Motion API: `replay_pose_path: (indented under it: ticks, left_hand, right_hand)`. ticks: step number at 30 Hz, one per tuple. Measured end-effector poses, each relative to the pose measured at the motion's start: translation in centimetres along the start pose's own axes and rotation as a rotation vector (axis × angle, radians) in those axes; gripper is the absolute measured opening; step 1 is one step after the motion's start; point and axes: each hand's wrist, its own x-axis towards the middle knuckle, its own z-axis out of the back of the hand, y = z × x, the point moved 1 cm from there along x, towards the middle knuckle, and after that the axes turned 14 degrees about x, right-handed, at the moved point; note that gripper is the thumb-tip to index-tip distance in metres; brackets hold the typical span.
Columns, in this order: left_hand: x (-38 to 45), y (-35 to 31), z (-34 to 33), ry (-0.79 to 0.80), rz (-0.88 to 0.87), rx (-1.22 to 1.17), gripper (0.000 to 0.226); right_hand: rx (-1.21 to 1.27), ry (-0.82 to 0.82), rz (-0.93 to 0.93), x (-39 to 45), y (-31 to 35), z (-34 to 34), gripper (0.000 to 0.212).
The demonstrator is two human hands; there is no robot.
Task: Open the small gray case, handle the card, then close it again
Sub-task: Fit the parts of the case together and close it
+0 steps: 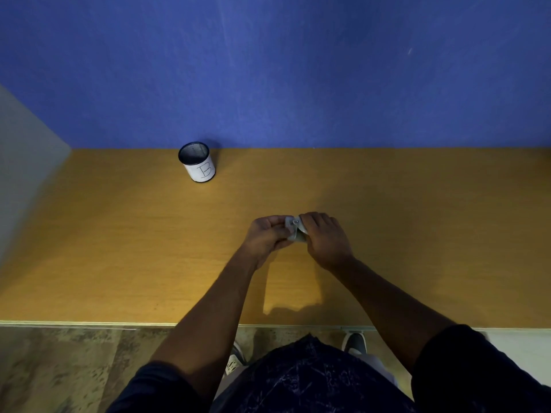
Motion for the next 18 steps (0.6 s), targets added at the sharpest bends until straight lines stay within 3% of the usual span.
replay_pose_path:
  ticks: [2,5,11,18]
  left_hand:
    - [0.1,0.0,0.0,-0.053,-0.005,0.056,0.03]
    - [0.2,-0.2,-0.1,-0.13,-0.013,0.092,0.026]
    - [0.2,-0.2,0.5,-0.268,-0.022,0.114,0.024]
    - [0.3,0.3,1.0,-0.328,-0.022,0.112,0.023]
  right_hand:
    - [0.036,0.011,-0.008,0.2,-0.3,-0.2,0.036]
    - [0.296,-0.03,-0.105,0.4,-1.2,-0.6,0.04]
    - [0.979,-0.014,-0.597,0.8,-2.3,-0.3,0.04]
    - [1.546,0.034,-0.839,-0.1,-2.9,0.6,0.032]
